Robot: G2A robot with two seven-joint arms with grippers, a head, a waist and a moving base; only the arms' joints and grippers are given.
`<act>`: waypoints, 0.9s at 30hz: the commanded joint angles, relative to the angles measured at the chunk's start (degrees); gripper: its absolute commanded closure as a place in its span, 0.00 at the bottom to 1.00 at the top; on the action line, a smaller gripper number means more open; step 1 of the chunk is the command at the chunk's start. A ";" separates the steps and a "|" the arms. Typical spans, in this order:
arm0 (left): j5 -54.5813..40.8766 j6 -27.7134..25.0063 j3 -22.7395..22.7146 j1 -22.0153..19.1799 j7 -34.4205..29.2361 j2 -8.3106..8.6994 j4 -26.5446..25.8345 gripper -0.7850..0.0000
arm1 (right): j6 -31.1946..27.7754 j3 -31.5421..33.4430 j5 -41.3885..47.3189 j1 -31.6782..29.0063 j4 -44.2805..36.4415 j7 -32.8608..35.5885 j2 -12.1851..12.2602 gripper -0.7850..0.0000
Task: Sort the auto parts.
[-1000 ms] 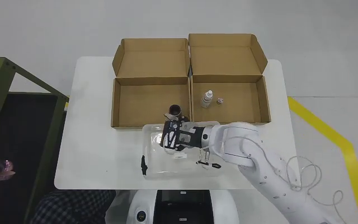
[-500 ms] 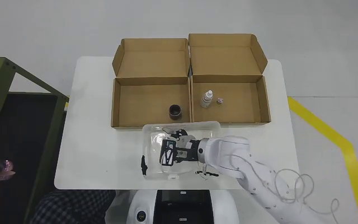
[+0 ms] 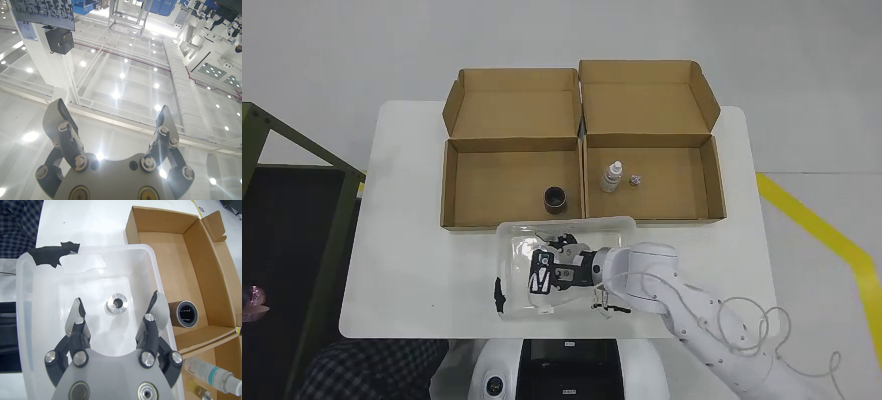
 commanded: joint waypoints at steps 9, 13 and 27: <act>0.00 0.00 0.00 0.00 0.00 0.00 0.00 0.00 | 1.06 -2.26 0.26 1.90 4.75 -0.17 -1.07 0.27; 0.00 0.00 0.00 0.00 0.00 0.00 0.00 0.00 | 1.09 -2.76 0.03 2.28 5.46 -0.73 -1.35 0.31; 0.00 0.00 0.00 0.00 0.00 0.00 0.00 0.00 | 1.68 -4.19 -0.70 3.84 9.14 -2.45 -2.39 0.33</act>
